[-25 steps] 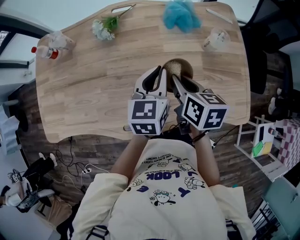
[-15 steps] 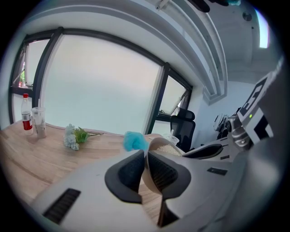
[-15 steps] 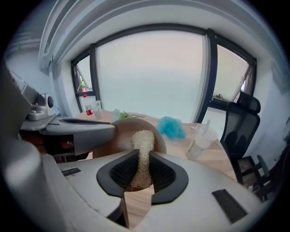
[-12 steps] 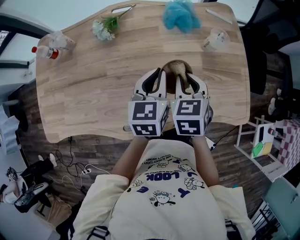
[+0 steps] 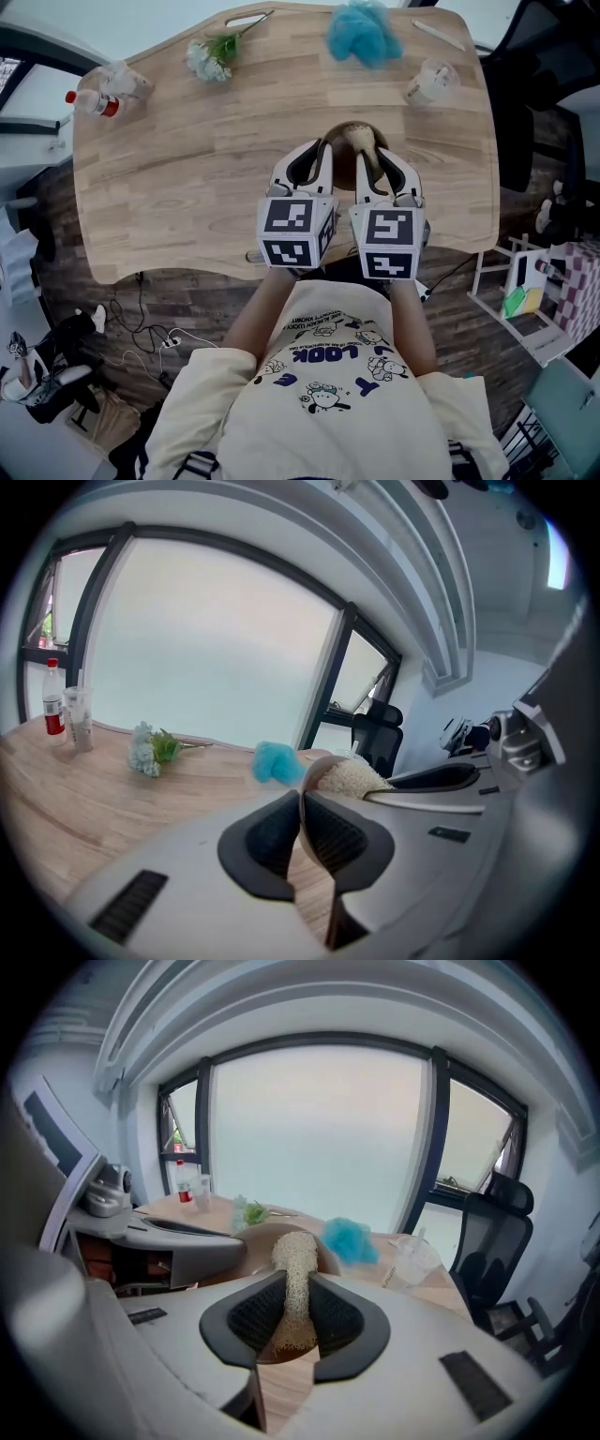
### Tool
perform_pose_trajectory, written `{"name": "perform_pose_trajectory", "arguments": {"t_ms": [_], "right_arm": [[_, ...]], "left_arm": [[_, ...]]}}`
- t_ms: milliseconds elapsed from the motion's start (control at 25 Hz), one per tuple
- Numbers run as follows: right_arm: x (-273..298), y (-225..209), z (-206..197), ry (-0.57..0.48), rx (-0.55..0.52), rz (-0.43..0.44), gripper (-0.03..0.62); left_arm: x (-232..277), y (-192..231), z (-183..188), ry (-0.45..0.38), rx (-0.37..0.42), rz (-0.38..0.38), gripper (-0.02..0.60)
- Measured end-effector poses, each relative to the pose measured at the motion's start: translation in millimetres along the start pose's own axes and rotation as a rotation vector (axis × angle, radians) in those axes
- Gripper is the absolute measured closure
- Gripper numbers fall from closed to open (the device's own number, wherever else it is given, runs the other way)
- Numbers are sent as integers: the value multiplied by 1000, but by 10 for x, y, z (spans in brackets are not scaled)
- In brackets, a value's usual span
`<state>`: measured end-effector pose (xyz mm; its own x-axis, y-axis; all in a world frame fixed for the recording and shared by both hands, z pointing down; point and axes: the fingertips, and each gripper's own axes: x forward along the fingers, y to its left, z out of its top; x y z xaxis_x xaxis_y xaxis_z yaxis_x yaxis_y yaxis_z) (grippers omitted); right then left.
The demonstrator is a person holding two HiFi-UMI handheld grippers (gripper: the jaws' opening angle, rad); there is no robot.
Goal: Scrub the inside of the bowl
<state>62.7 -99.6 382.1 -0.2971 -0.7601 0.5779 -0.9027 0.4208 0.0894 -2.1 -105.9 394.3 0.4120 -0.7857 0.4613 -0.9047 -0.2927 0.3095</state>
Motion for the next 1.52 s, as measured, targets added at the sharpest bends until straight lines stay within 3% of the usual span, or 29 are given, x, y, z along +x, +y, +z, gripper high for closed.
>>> {"name": "perform_pose_trajectory", "arguments": {"t_ms": [160, 440, 720, 960, 1200, 1520], "right_arm": [[8, 68, 3, 2, 15, 93, 522], [-5, 297, -18, 22, -130, 243, 522], [-3, 420, -25, 49, -43, 350, 522], [-3, 436, -64, 97, 251, 403, 522], [-12, 436, -14, 68, 561, 447, 523], [-4, 282, -15, -1, 1181, 553, 523]], "left_arm": [[11, -39, 3, 8, 15, -41, 534], [7, -19, -33, 45, 46, -67, 535], [-41, 22, 14, 18, 34, -49, 535], [-76, -3, 29, 1, 68, -23, 535], [-103, 0, 53, -21, 104, -1, 535], [-125, -16, 85, -63, 98, 10, 535]]}}
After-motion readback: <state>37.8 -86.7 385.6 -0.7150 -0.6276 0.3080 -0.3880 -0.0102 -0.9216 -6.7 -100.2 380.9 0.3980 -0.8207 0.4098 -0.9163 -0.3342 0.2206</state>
